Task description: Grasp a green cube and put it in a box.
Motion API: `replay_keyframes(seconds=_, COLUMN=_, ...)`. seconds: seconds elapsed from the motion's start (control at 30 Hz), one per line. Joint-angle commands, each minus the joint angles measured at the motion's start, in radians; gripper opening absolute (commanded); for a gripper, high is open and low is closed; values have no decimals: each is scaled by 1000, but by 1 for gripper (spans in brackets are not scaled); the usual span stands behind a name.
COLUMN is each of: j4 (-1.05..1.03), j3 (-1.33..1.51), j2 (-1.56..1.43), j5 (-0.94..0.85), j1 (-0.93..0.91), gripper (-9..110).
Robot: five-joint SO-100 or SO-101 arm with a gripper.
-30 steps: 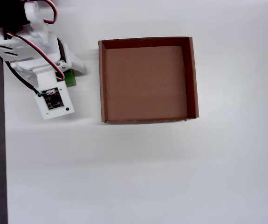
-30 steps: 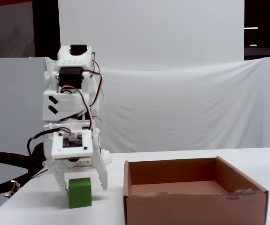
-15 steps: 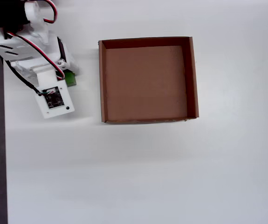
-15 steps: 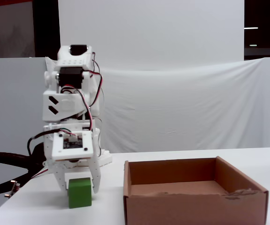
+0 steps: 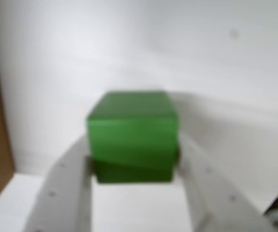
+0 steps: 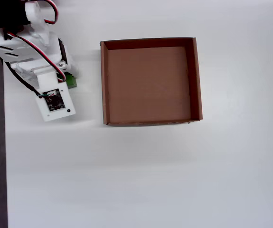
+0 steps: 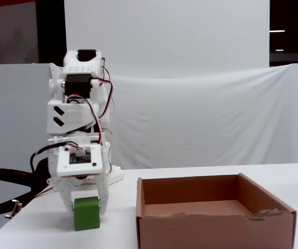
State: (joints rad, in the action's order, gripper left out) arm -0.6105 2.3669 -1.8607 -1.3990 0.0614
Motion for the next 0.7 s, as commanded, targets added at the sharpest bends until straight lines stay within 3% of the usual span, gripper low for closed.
replay_keyframes(seconds=0.0, j4=20, j3=-3, j2=-8, j5=-5, j1=9, gripper=15)
replay_keyframes(seconds=0.23, j4=-23, j3=-20, j2=-40, j5=3, j1=17, gripper=14)
replay_keyframes(seconds=0.67, j4=-299, j3=-264, j2=-176, j5=132, j1=124, gripper=14)
